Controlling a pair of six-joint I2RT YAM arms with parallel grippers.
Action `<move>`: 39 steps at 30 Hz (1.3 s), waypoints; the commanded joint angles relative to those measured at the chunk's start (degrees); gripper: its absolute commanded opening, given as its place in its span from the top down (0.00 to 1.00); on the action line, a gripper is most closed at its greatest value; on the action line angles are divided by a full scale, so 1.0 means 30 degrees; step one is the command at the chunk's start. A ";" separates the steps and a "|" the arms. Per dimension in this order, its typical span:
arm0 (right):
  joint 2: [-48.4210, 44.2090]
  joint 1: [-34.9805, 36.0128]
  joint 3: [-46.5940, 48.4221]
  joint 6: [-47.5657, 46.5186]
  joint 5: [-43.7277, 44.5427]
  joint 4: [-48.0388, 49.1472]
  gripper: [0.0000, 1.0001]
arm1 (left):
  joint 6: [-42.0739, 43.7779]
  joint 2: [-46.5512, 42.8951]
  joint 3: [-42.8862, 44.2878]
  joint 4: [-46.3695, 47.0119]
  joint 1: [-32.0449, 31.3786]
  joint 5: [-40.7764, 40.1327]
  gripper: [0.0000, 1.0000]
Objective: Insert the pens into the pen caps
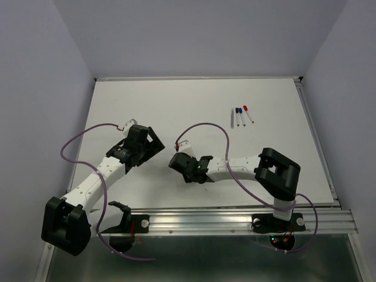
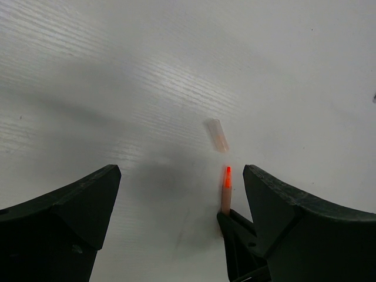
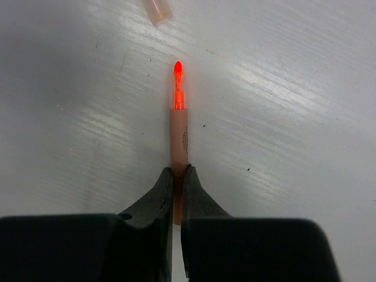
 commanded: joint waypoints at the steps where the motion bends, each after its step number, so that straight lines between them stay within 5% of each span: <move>1: -0.0172 0.0025 -0.0296 -0.0647 -0.0252 0.0517 0.99 | 0.0393 0.0317 0.0272 0.0466 0.0072 0.0232 0.01; 15: -0.7143 -0.3664 -0.3432 -0.0207 0.2180 0.0283 0.99 | -0.0484 0.5094 0.2763 0.1023 -0.2007 0.0176 0.01; 39: -0.9373 -0.5658 -0.4925 -0.0208 0.3968 -0.0918 0.99 | -0.2272 1.2006 0.6337 -0.1818 -0.3560 -0.0997 0.37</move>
